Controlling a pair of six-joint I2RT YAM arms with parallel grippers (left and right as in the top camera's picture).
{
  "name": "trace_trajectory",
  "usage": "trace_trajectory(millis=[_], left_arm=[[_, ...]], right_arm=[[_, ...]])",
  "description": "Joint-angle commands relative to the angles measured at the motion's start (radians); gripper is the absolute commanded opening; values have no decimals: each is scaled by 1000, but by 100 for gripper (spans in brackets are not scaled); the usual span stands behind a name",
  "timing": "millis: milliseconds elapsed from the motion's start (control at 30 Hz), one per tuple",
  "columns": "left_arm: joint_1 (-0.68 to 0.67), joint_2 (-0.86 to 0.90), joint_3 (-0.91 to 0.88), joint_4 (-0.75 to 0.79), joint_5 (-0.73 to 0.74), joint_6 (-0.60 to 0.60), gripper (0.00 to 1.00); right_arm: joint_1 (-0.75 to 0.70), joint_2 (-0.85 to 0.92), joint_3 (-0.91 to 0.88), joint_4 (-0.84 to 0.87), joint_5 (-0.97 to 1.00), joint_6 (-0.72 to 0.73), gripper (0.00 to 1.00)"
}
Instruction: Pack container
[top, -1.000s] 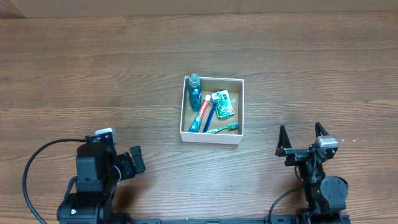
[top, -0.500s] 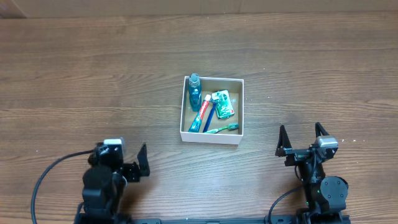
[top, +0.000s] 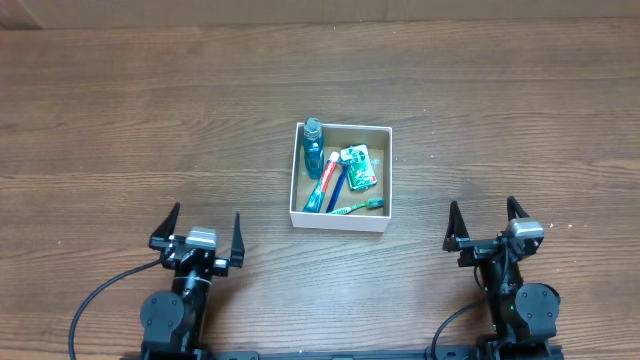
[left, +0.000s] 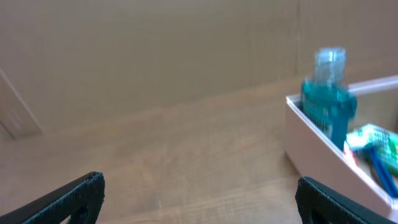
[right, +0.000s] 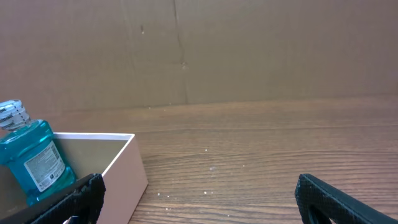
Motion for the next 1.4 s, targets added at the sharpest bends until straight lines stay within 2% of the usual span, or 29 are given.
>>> trace_trajectory(millis=[0, 433, 1367], left_arm=[[-6, -33, -3, -41, 2, -27, 100], [40, -32, -3, -40, 6, -49, 100], [39, -32, -3, -40, 6, -49, 100]], right_arm=[[5, -8, -10, 6, -9, 0, 100], [5, -8, -10, 6, -9, 0, 100], [5, -8, -10, 6, -9, 0, 100]])
